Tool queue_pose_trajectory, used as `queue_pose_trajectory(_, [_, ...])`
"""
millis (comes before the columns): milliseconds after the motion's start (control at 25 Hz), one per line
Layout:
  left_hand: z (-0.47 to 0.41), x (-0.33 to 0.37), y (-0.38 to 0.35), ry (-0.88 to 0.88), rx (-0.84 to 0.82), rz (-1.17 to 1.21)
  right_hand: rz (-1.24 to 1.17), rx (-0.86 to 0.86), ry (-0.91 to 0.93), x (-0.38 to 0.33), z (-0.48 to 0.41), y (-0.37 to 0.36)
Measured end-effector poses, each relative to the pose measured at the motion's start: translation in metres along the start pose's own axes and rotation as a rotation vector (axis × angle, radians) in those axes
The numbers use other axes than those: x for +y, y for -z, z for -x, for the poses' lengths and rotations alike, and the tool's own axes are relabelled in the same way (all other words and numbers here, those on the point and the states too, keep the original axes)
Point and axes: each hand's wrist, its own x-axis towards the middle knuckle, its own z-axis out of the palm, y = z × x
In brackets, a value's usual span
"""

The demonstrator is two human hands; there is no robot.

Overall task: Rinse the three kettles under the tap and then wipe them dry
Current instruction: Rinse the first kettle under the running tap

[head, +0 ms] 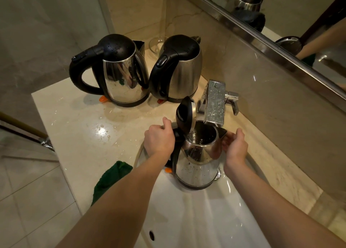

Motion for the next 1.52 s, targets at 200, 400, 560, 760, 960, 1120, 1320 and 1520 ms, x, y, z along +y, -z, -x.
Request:
queue_pose_trajectory(200, [-0.005, -0.003, 0.000, 0.021, 0.007, 0.025, -0.008, -0.005, -0.072, 0.004, 0.009, -0.008])
queue_pose_trajectory(400, [-0.008, -0.007, 0.001, 0.103, -0.123, 0.070, -0.054, 0.162, -0.131, 0.013, 0.008, -0.018])
queue_pose_trajectory(560, [-0.006, -0.010, 0.004, 0.111, -0.213, 0.098, -0.085, 0.234, -0.131, 0.017, 0.011, -0.015])
queue_pose_trajectory(760, [0.003, -0.012, 0.016, 0.089, -0.276, 0.115, -0.209, 0.225, -0.161, 0.017, 0.023, -0.004])
queue_pose_trajectory(960, [0.020, -0.001, 0.041, 0.047, -0.348, 0.062, -0.304, 0.233, -0.157, 0.006, 0.045, 0.005])
queue_pose_trajectory(1120, [0.027, 0.005, 0.066, 0.057, -0.406, 0.101, -0.338, 0.216, -0.171, -0.008, 0.076, 0.006])
queue_pose_trajectory(1320, [0.032, 0.021, 0.105, 0.095, -0.382, 0.198, -0.356, 0.214, -0.132, -0.028, 0.123, -0.004])
queue_pose_trajectory(1520, [0.023, 0.029, 0.153, 0.089, -0.354, 0.276, -0.316, 0.199, -0.064, -0.044, 0.168, -0.029])
